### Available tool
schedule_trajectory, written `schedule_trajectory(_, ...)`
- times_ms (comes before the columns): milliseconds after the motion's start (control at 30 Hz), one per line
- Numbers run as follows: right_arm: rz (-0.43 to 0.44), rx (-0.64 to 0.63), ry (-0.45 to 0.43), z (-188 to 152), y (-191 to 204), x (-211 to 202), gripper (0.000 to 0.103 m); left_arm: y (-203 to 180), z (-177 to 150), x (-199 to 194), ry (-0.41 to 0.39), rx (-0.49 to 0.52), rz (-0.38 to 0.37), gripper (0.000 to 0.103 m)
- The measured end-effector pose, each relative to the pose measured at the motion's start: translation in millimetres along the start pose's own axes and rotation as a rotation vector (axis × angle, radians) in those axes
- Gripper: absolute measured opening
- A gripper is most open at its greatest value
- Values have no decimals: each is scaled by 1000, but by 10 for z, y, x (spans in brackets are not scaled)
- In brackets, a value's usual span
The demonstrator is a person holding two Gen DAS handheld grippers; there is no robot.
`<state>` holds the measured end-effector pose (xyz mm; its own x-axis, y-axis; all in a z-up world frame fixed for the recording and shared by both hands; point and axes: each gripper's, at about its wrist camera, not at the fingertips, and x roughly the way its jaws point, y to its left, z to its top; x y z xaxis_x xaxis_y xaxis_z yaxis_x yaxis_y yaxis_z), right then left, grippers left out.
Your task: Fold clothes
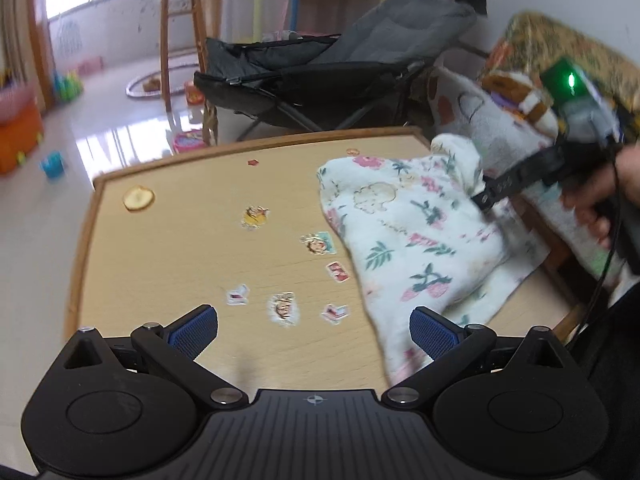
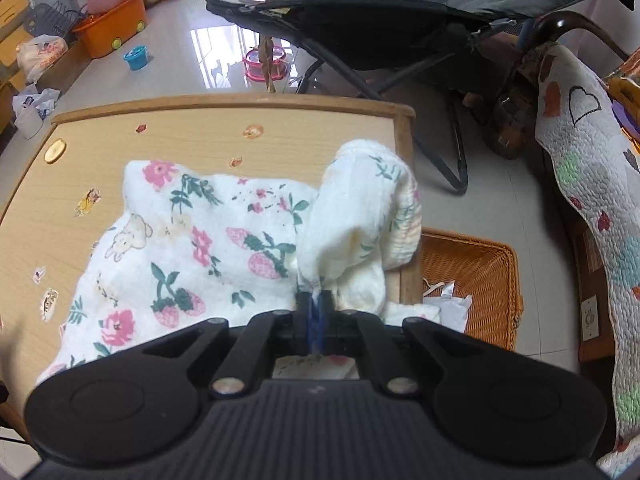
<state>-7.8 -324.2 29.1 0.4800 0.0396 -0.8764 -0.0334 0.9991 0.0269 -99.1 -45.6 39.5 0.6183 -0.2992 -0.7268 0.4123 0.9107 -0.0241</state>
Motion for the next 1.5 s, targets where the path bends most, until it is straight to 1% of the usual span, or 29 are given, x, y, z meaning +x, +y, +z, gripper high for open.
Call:
schedule_trajectory(67,-1,2,-15,22,-26,-65,5,-9,25,2,14,1,-6,103)
schedule_trajectory(133,-2,-7,-29,46,-53,-140,8,7,48,-12,25,-10,-19,103)
schedule_trajectory(167,-3,-14,-37,58,-68,-181,10,5,59,-2,46,-12,-17,103)
schedule_trajectory(200,-12,-19,-47,67,-84,-226,16,-4,69,20,73,-9,-13,103)
schedule_trajectory(233,-18,-27,-61,73,-100,-274,25,-3,64,30,87,-8,-13,102)
schedule_trajectory(267,-24,-35,-75,78,-117,-323,30,-6,52,30,85,-10,-14,101)
schedule_trajectory(300,-22,-43,-88,84,-142,-362,37,-10,45,11,71,-14,-12,101)
schedule_trajectory(333,-18,-47,-98,86,-162,-403,38,-12,41,-10,58,-19,-12,101)
schedule_trajectory(433,-19,-63,-113,72,-191,-501,40,-34,38,-47,54,-18,7,102)
schedule_trajectory(567,-21,-76,-158,6,-180,-635,41,-68,33,-73,62,-1,36,102)
schedule_trajectory(633,-9,-45,-185,-52,-179,-709,41,-79,26,-83,72,0,38,102)
schedule_trajectory(733,38,9,-212,-172,-135,-807,42,-93,5,-83,80,1,31,102)
schedule_trajectory(867,70,17,-216,-332,42,-883,43,-119,-41,-69,89,10,11,101)
schedule_trajectory(1000,90,35,-228,-470,171,-935,43,-133,-103,-29,100,5,17,101)
schedule_trajectory(1200,120,89,-224,-605,224,-927,43,-126,-181,38,136,0,30,101)
schedule_trajectory(1400,111,108,-198,-728,240,-846,43,-87,-248,100,158,-25,25,101)
schedule_trajectory(1500,113,120,-187,-789,256,-821,43,-98,-284,138,161,-27,9,101)
